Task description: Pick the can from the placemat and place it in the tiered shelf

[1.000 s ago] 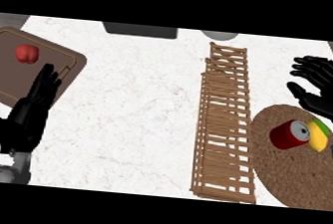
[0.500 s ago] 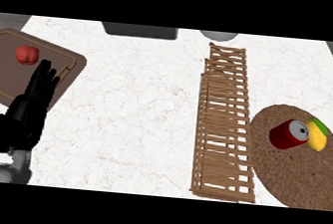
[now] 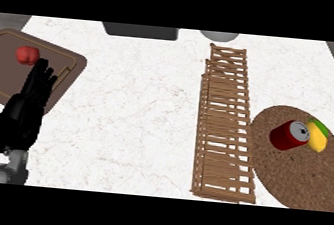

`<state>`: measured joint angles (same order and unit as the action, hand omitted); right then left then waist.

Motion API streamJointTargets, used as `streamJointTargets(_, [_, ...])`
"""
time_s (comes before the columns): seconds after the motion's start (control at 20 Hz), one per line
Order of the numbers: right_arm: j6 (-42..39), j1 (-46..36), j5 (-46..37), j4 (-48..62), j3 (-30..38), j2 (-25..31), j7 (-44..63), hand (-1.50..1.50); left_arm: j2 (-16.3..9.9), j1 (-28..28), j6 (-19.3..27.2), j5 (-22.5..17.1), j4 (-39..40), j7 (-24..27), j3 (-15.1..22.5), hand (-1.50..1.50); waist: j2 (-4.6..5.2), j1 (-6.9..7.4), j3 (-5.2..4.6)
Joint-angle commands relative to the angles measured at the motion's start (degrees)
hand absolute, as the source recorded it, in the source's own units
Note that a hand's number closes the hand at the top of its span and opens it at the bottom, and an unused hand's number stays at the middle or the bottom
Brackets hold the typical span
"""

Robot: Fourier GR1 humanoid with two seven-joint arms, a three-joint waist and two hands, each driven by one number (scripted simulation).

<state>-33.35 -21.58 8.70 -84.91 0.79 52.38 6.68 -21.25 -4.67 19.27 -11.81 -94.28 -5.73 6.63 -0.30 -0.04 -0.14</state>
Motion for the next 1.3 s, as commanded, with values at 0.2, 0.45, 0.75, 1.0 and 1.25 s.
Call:
streamJointTargets(0.2, [2.93,1.96,-11.0,-14.52,-8.47,-0.09,17.42,-1.5,0.87,0.58,-0.03,0.75,-1.17,-0.85,-0.22,0.0,0.05,-0.29,0.06])
streamJointTargets(0.45, [3.29,1.67,-20.17,-12.38,-10.62,-2.76,18.01,-1.5,0.62,0.81,-2.44,0.29,-2.51,-1.43,-1.61,0.0,0.27,0.26,0.13])
streamJointTargets(0.75, [5.34,-0.4,-33.28,-8.5,-19.05,-6.99,22.65,-1.5,2.4,-3.0,-1.59,2.52,2.73,-0.26,-1.75,0.0,0.51,0.48,0.13])
streamJointTargets(1.0, [5.94,3.94,-38.22,-6.16,-16.29,-9.37,19.16,-1.5,3.14,1.51,-1.97,3.49,-3.79,-3.9,-2.0,0.0,0.26,0.26,0.15])
streamJointTargets(1.25, [10.13,4.74,-44.0,-1.15,-16.43,-15.06,14.61,-1.5,5.08,1.11,-2.21,5.53,-2.68,-3.27,-2.41,0.0,0.33,0.3,0.15])
